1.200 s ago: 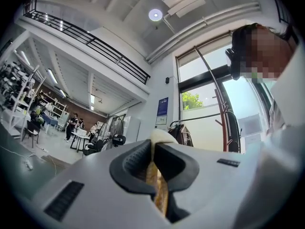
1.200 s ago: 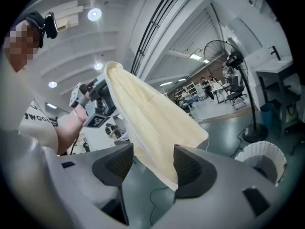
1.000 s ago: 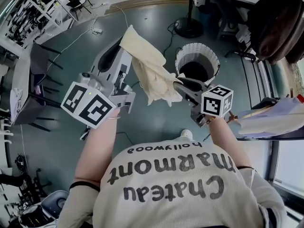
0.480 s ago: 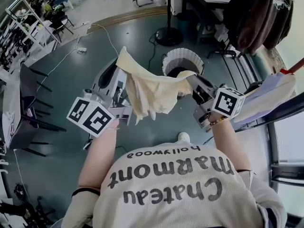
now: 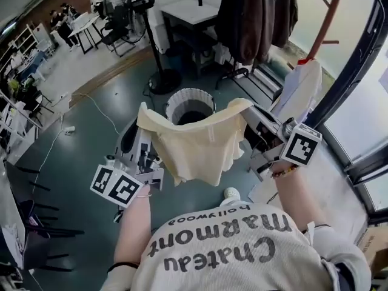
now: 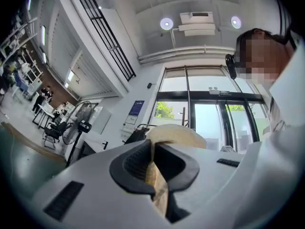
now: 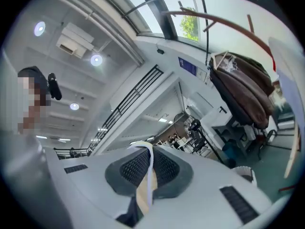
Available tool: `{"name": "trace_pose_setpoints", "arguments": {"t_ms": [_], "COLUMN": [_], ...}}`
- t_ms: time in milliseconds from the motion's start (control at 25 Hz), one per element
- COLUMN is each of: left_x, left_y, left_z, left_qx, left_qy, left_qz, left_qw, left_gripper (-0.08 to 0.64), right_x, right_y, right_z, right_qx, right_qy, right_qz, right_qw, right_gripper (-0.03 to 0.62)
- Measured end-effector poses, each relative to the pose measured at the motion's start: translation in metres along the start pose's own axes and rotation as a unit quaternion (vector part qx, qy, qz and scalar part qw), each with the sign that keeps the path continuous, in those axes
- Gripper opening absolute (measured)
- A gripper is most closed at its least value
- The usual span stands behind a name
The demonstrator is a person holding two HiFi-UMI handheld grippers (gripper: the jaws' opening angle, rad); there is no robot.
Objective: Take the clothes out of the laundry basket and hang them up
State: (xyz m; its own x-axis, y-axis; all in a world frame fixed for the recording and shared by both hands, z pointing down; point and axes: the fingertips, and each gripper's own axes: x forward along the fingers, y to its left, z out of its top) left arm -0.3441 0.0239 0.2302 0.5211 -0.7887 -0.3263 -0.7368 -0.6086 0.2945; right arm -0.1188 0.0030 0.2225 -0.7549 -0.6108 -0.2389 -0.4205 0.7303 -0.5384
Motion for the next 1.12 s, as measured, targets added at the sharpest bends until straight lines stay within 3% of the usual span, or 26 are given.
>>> {"name": "trace_pose_setpoints", "arguments": {"t_ms": [200, 480, 920, 1120], "left_x": [0.022, 0.052, 0.107, 0.136], "left_y": [-0.047, -0.112, -0.221, -0.274], "left_z": [-0.023, -0.029, -0.061, -0.093], "left_qx": [-0.002, 0.018, 0.027, 0.005], "left_qy": [0.034, 0.057, 0.063, 0.061], "left_qz": [-0.058, -0.125, -0.155, -0.149], "left_qw": [0.9978, 0.9904, 0.9856, 0.9869], "left_gripper": [0.021, 0.021, 0.023, 0.023], "right_x": [-0.053, -0.114, -0.224, -0.285], "right_y": [0.022, 0.026, 0.002, -0.014], "right_z": [0.060, 0.115, 0.178, 0.208], "right_qx": [-0.100, -0.138, -0.149, -0.163], "right_qy": [-0.048, -0.096, -0.120, -0.115], "right_qz": [-0.032, -0.100, -0.129, -0.143], "right_qw": [0.993, 0.981, 0.973, 0.970], "right_gripper": [0.034, 0.034, 0.034, 0.034]}}
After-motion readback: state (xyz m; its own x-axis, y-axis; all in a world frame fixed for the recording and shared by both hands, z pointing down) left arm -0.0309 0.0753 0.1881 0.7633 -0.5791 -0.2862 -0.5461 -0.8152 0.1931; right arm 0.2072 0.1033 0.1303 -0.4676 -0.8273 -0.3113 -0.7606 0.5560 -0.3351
